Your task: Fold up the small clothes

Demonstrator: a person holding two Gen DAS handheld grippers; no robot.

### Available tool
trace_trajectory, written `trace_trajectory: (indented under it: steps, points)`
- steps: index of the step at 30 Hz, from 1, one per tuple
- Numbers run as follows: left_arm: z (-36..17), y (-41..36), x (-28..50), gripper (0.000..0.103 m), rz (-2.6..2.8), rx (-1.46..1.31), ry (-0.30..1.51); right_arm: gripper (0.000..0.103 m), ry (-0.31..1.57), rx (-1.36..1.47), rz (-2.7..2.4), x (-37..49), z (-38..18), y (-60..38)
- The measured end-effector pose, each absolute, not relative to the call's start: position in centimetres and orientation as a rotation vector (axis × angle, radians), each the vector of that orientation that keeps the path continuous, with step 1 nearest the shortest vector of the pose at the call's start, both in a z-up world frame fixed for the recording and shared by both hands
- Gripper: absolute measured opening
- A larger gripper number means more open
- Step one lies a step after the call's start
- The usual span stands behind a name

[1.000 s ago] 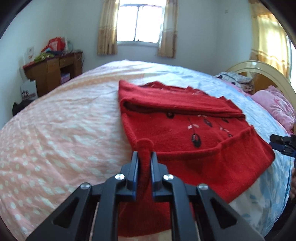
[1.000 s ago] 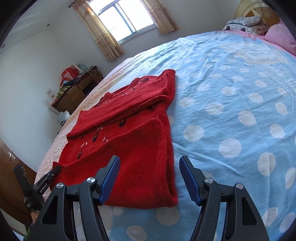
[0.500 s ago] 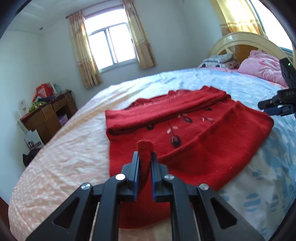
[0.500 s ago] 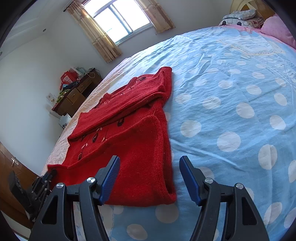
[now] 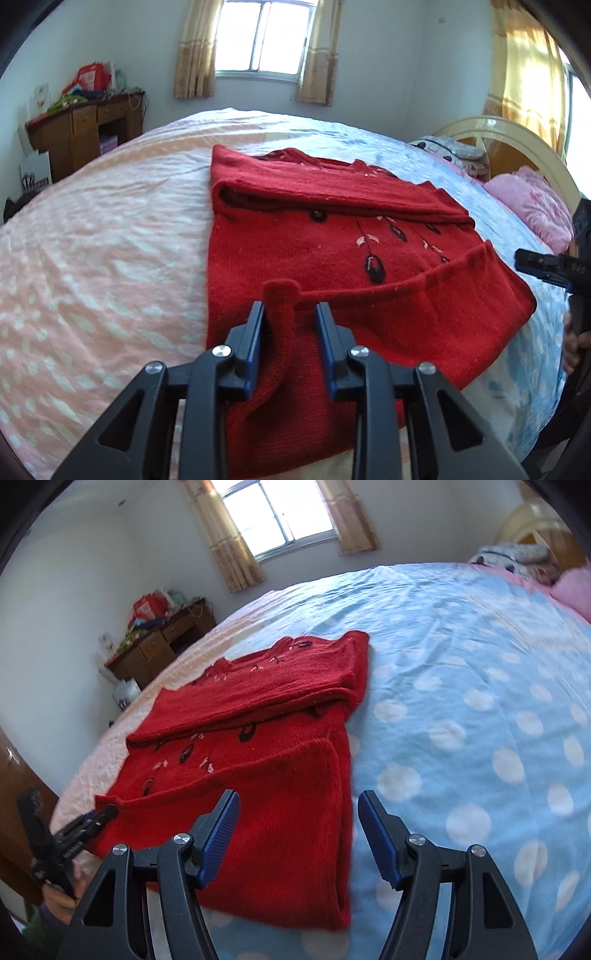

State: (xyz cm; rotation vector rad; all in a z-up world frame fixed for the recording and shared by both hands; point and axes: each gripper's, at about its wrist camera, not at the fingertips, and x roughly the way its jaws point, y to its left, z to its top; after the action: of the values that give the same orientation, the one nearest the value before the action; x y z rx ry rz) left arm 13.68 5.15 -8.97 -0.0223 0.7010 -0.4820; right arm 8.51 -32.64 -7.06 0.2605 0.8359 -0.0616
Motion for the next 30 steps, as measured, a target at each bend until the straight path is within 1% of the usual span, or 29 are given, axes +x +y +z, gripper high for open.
trace_trajectory:
  steps: [4, 5, 6, 7, 8, 9, 10, 11, 12, 13, 14, 15, 20, 30]
  points:
    - [-9.1, 5.4, 13.7, 0.030, -0.480, -0.023, 0.713, 0.067, 0.853, 0.142, -0.075, 10.4, -8.0, -31.4]
    - [-9.1, 5.5, 13.7, 0.031, -0.484, -0.023, 0.714, 0.067, 0.860, 0.110, -0.075, 10.8, -8.4, -31.1]
    - [-9.2, 5.5, 13.7, 0.035, -0.489, -0.023, 0.717, 0.067, 0.874, 0.086, -0.076, 11.2, -8.7, -30.8]
    - [-9.2, 5.5, 13.7, 0.037, -0.493, -0.022, 0.721, 0.067, 0.899, 0.048, -0.088, 11.5, -9.4, -30.3]
    - [-9.2, 5.4, 13.7, 0.037, -0.491, -0.018, 0.721, 0.064, 0.896, 0.011, -0.103, 11.5, -9.5, -29.9]
    - [-9.2, 5.4, 13.7, 0.037, -0.490, -0.015, 0.720, 0.044, 0.880, -0.027, -0.107, 11.3, -9.4, -29.5]
    - [-9.2, 5.4, 13.6, 0.036, -0.492, -0.016, 0.721, 0.018, 0.877, -0.040, -0.080, 11.0, -9.3, -29.1]
    - [-9.1, 5.5, 13.6, 0.032, -0.496, -0.027, 0.722, 0.016, 0.877, -0.036, -0.076, 10.9, -9.2, -28.9]
    - [-9.1, 5.7, 13.6, 0.022, -0.499, -0.041, 0.724, 0.012, 0.867, -0.043, -0.088, 10.6, -9.0, -28.7]
    - [-9.1, 5.9, 13.7, 0.016, -0.498, -0.056, 0.727, 0.009, 0.858, -0.054, -0.095, 10.3, -8.7, -28.5]
    - [-9.0, 6.3, 13.7, 0.010, -0.499, -0.081, 0.731, 0.009, 0.853, -0.052, -0.097, 10.0, -8.4, -28.4]
    - [-8.9, 6.7, 13.7, 0.008, -0.509, -0.110, 0.738, 0.008, 0.843, -0.029, -0.091, 9.5, -7.9, -28.5]
    - [-7.3, 7.6, 13.9, 0.007, -0.490, -0.149, 0.732, 0.008, 0.776, 0.043, -0.055, 8.2, -4.5, -28.5]
    - [-2.0, 6.8, 16.4, 0.007, -0.452, -0.155, 0.675, 0.008, 0.665, -0.013, -0.056, 9.4, 0.9, -27.5]
